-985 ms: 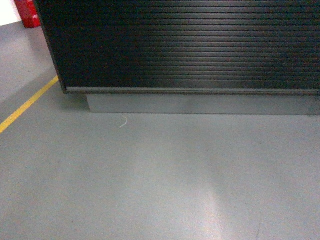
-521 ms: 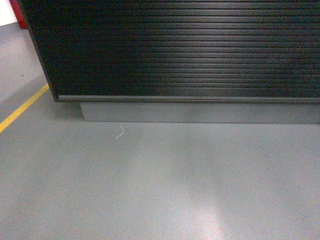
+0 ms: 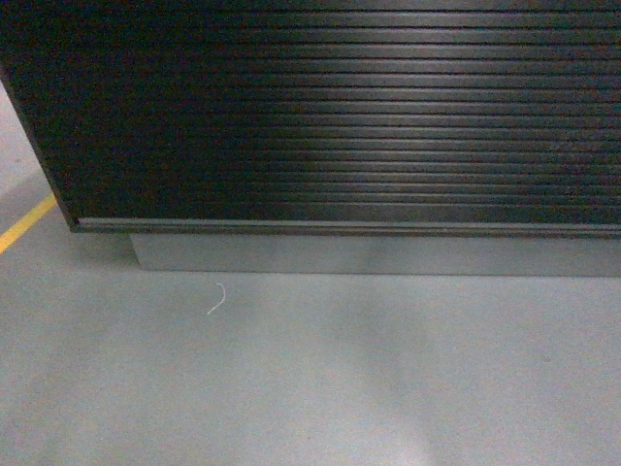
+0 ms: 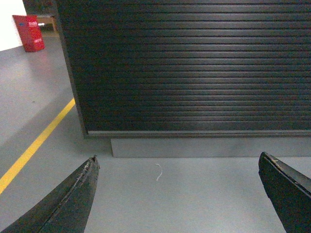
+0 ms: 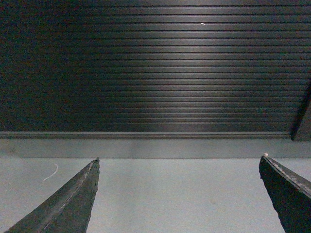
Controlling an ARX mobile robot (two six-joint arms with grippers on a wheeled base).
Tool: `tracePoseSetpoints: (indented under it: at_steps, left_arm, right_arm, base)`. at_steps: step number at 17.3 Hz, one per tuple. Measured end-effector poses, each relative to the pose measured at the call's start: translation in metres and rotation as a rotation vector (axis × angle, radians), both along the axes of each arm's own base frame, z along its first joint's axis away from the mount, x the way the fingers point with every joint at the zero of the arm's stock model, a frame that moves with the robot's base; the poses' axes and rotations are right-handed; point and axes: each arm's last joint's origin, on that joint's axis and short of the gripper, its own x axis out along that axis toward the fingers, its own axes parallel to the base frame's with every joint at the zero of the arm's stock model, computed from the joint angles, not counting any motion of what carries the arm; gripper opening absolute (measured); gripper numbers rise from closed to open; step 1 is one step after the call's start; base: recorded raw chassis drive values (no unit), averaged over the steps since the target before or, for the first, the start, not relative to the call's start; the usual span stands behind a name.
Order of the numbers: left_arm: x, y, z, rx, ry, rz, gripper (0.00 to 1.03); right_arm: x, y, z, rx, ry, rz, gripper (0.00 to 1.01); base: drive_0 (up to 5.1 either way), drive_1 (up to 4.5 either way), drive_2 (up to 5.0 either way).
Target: Place dark red mango on scale at checkout
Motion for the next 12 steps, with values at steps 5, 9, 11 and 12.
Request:
tracePoseSetpoints:
  at_steps: [5, 9, 11, 12]
  left_arm:
    - [0.0000, 0.0000, 0.0001, 0.000, -0.001, 0.000, 0.98]
    - [0.0000, 0.0000, -0.0003, 0.000, 0.003, -0.001, 0.98]
    - [0.0000, 0.0000, 0.0000, 0.000, 0.000, -0.001, 0.98]
    - [0.0000, 0.0000, -0.0002, 0.000, 0.002, 0.002, 0.98]
  right_arm:
    - [0.0000, 0.0000, -0.0001, 0.000, 0.001, 0.000, 0.98]
    - [0.0000, 0.0000, -0.0001, 0.000, 0.002, 0.001, 0.98]
    - [0.0000, 0.0000, -0.0006, 0.000, 0.006, 0.001, 0.98]
    - [0.0000, 0.0000, 0.0000, 0.000, 0.000, 0.000, 0.98]
  base:
    - [0.0, 4.26, -4.2]
    - [0.0, 4.04, -4.1]
    - [0.0, 4.07, -4.0]
    - [-0.1, 3.97, -4.1]
